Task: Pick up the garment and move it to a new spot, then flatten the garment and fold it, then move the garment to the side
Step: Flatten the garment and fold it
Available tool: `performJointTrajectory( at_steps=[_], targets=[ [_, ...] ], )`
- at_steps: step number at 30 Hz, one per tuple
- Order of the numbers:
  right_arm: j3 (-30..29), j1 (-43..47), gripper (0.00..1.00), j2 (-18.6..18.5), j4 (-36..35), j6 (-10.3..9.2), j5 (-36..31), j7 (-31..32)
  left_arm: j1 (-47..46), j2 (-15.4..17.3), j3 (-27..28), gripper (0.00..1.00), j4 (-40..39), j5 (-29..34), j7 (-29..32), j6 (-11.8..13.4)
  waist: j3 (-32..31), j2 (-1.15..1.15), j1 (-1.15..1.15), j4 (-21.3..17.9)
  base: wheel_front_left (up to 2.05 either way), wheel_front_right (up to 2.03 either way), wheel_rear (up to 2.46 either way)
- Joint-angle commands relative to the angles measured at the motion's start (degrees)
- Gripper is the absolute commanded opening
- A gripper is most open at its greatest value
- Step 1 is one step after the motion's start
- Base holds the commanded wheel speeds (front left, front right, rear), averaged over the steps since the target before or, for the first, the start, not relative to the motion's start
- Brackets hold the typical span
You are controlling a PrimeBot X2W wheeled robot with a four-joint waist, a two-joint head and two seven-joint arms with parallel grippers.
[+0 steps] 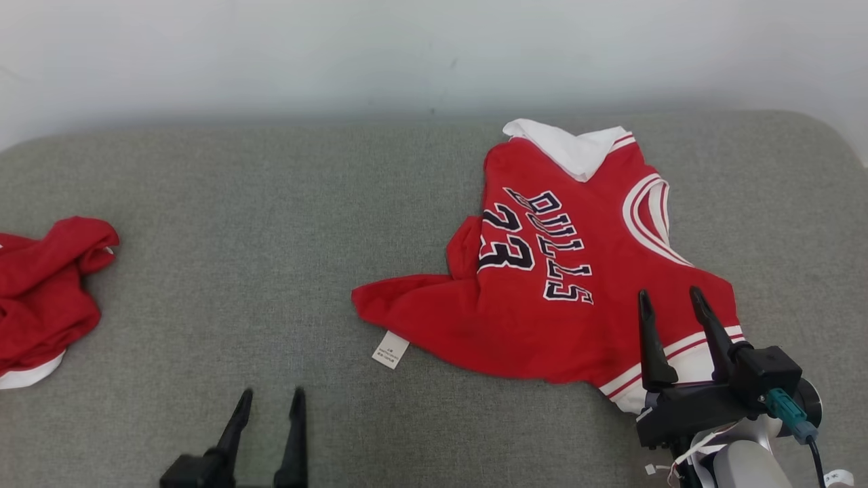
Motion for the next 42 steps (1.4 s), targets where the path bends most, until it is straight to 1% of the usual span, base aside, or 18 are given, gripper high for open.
performJointTrajectory(
  at_steps=[1,4,10,15,18,20,21,23,30,31,32,33,36,39,42],
  targets=[
    [0.3,0.5,1.00,0.3,0.1,-0.13,-0.3,-0.3,-2.0,0.0,-1.0,1.00,-0.7,0.5,-0.2,0.1,1.4,0.00,0.00,-0.1,0.00,0.00,0.00],
    [0.2,0.3,1.00,0.4,0.0,-0.13,-0.6,-0.3,-5.3,0.3,-3.3,1.00,-1.0,1.5,-0.2,0.1,3.0,0.00,0.00,-0.5,0.00,0.00,0.00],
    [0.4,-1.2,1.00,0.6,-0.3,-0.13,-1.1,-0.3,-14.6,3.2,-9.0,1.00,3.6,1.4,-0.2,0.1,6.4,0.00,0.00,-1.8,0.00,0.00,0.00],
    [0.8,-2.3,1.00,0.8,-0.5,-0.13,-1.2,-0.3,-22.5,5.4,-12.6,1.00,11.0,0.2,-0.2,0.1,8.7,0.00,0.00,-3.2,0.00,0.00,0.00],
    [0.8,-2.6,1.00,1.0,-0.7,-0.13,-1.3,-0.3,-26.7,6.3,-13.7,1.00,16.5,-1.0,-0.2,0.1,9.7,0.00,0.00,-3.8,0.00,0.00,0.00],
    [0.8,-2.7,1.00,1.1,-0.7,-0.13,-1.4,-0.3,-28.5,6.4,-13.9,1.00,20.4,-1.7,-0.2,0.1,10.1,0.00,0.00,-4.2,0.00,0.00,0.00],
    [0.8,-2.7,1.00,1.1,-0.7,-0.13,-1.4,-0.3,-28.5,6.4,-13.9,1.00,20.4,-1.7,-0.2,0.1,10.1,0.00,0.00,-4.2,0.00,0.00,0.00],
    [0.8,-2.9,1.00,1.2,-0.7,-0.14,-1.3,-0.3,-30.3,6.5,-13.8,1.00,23.9,-1.8,-0.2,0.1,10.5,0.00,0.00,-4.5,0.00,0.00,0.00],
    [0.4,-3.1,1.00,1.5,-0.9,-0.13,-1.4,-0.3,-33.2,6.0,-17.2,1.00,28.0,-2.5,-0.2,0.1,11.5,0.00,0.00,-4.9,0.00,0.00,0.00],
    [0.3,-3.2,1.00,1.5,-0.8,-0.13,-1.4,-0.3,-33.4,5.9,-17.9,0.59,28.5,-2.5,-0.2,0.1,11.5,0.00,0.00,-4.8,0.00,0.00,0.00],
    [0.3,-3.3,1.00,1.5,-0.7,-0.13,-1.5,-0.3,-33.5,5.8,-18.3,0.40,28.8,-2.6,-0.2,0.1,11.4,0.00,0.00,-4.8,0.00,0.00,0.00],
    [0.2,-3.3,1.00,1.5,-0.7,-0.13,-1.5,-0.3,-33.5,5.7,-18.3,0.00,29.0,-2.9,-0.2,0.1,11.3,0.00,0.00,-4.7,0.00,0.00,0.00],
    [-0.1,-3.1,1.00,1.6,-0.5,-0.14,-1.4,-0.3,-32.6,5.8,-17.6,0.00,28.7,-3.3,-0.2,0.1,10.7,0.00,0.00,-4.3,0.00,0.00,0.00],
    [-0.5,-2.7,1.00,1.6,-0.2,-0.14,-1.4,-0.3,-31.8,6.2,-15.4,0.00,27.0,-3.9,-0.2,0.1,10.0,0.00,0.00,-3.7,0.00,0.00,0.00],
    [-0.7,-2.4,1.00,1.7,0.2,-0.13,-1.2,-0.3,-30.2,6.2,-11.2,0.00,24.1,-3.7,-0.2,1.8,9.3,0.00,0.00,-2.8,0.00,0.00,0.00]
  ],
)
